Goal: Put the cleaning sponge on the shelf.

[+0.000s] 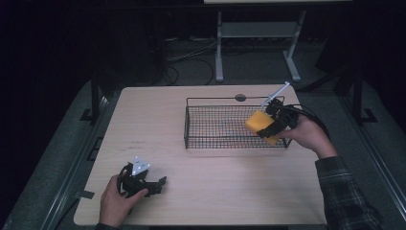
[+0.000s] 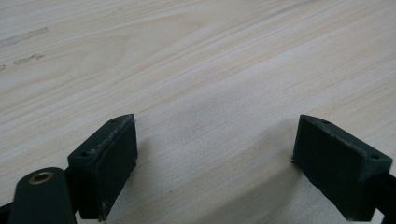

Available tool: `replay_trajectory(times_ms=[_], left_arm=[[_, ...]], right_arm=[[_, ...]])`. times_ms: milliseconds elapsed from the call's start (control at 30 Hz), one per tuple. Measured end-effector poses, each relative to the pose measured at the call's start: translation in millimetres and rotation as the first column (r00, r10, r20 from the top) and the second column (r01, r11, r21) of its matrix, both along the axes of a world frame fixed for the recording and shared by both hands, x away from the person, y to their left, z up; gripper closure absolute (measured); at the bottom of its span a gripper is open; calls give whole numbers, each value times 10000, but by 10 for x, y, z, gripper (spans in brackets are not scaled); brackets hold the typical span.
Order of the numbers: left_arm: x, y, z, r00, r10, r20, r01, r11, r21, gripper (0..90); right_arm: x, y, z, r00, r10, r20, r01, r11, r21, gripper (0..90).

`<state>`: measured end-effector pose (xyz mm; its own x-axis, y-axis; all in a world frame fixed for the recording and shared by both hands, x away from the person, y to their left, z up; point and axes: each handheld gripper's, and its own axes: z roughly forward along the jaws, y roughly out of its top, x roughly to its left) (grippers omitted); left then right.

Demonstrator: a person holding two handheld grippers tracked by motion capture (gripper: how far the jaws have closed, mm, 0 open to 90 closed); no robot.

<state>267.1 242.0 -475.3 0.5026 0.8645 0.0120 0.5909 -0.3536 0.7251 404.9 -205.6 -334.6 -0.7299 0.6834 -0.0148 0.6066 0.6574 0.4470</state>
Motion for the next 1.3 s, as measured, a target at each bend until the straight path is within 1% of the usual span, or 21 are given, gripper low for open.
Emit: replay_trajectory(times_ms=[33,67,133,167,200,267,533,567,733,800,1033,1067,1100,1300], left_arm=[[0,0,1,10000,0,-6,0,10000,8,128],[0,0,1,10000,0,-6,0,10000,8,129],[0,0,0,10000,1,3,-1,10000,1,129],[0,0,0,10000,1,2,-1,10000,1,128],[0,0,0,10000,1,2,-1,10000,1,128],[0,0,0,10000,1,1,-1,10000,1,129],[0,0,0,10000,1,0,-1,10000,0,129],[0,0,0,10000,0,0,0,10000,2,128],[0,0,0,10000,1,-1,-1,10000,2,129],[0,0,0,10000,1,1,-1,10000,2,128],[0,0,0,10000,1,0,-1,10000,0,129],[0,0,0,10000,0,-1,0,10000,1,129],[0,0,0,10000,2,0,-2,10000,-1,128],[0,0,0,10000,0,0,0,10000,3,128]], right_arm=[[38,-25,-7,9999,-152,51,152,9999,23,228],[38,-25,-7,9999,-152,51,152,9999,23,228],[77,-52,-15,9992,-399,71,398,9992,60,228],[117,-77,-26,9978,-654,82,653,9978,70,228],[117,-77,-26,9978,-654,82,653,9978,70,228],[180,-116,-51,9958,-920,39,920,9957,68,228],[305,-193,-139,9907,-1356,-95,1357,9908,7,228],[337,-216,-162,9888,-1488,-100,1488,9889,-32,228],[401,-249,-198,9852,-1709,-149,1709,9853,-22,228],[446,-272,-232,9814,-1911,-184,1909,9815,-135,228],[543,-291,-318,9760,-2156,-313,2150,9764,-221,227],[543,-291,-318,9760,-2156,-313,2150,9764,-221,227],[573,-286,-345,9753,-2193,-269,2184,9753,-339,227],[630,-269,-410,9735,-2268,-308,2256,9735,-373,227]])
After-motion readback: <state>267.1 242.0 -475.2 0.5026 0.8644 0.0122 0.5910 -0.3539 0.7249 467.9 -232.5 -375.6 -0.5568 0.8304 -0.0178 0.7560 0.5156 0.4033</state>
